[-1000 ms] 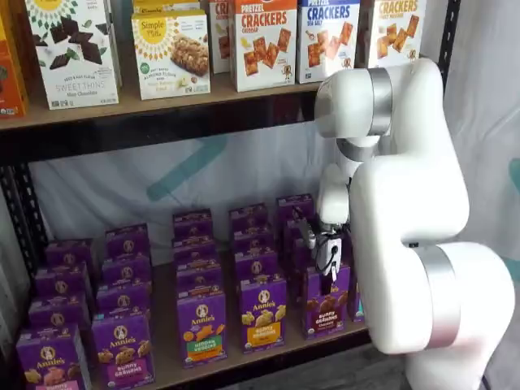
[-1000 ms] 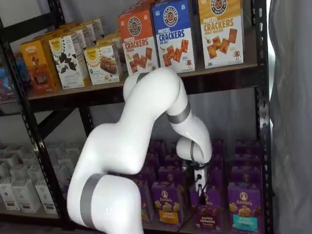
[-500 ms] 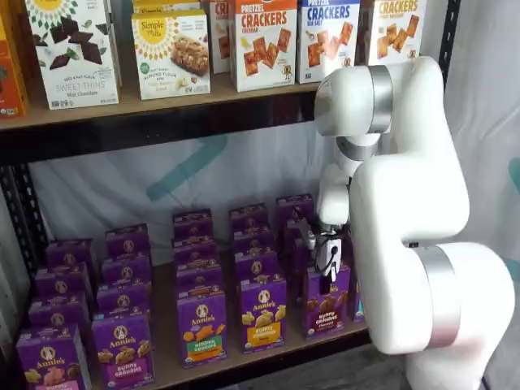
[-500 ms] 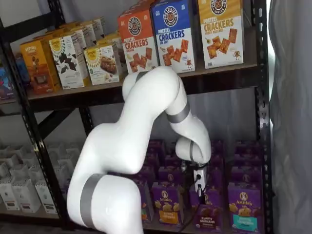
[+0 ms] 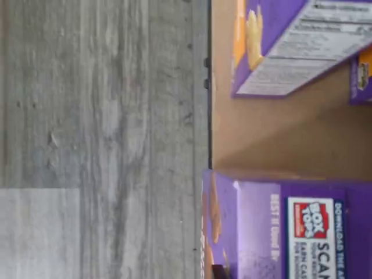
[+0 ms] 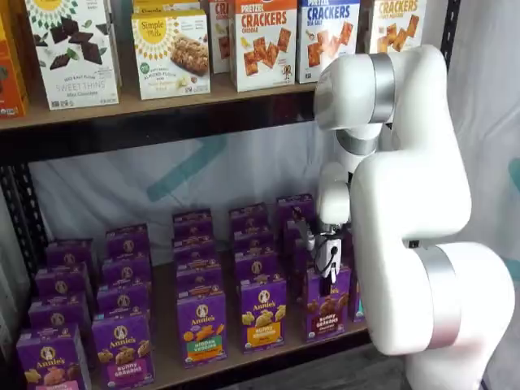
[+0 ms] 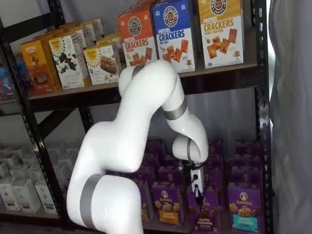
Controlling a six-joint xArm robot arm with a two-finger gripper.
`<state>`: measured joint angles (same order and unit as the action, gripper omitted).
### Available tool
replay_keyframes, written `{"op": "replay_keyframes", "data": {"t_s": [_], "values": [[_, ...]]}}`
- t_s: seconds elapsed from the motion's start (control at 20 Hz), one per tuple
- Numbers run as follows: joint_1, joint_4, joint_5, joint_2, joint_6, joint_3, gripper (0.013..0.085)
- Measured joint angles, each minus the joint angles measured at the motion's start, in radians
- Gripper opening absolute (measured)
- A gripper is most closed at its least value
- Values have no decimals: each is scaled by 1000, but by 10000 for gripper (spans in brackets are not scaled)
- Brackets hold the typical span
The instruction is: Pick up the purple box with a brown patch in the center, on the bottom shelf, the fifth box from the left
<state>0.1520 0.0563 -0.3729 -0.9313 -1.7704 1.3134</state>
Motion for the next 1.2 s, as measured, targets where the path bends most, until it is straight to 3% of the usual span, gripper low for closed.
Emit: {"op": "replay_keyframes", "data": {"t_s": [0.4, 0.65, 0.9, 1.2], "values": [[-22, 32, 47, 125, -10, -177, 290], [-26, -6, 78, 218, 29, -304, 290], [-40, 61, 66, 335, -22, -426, 290], [-53, 74, 63, 456, -20, -537, 290]]}}
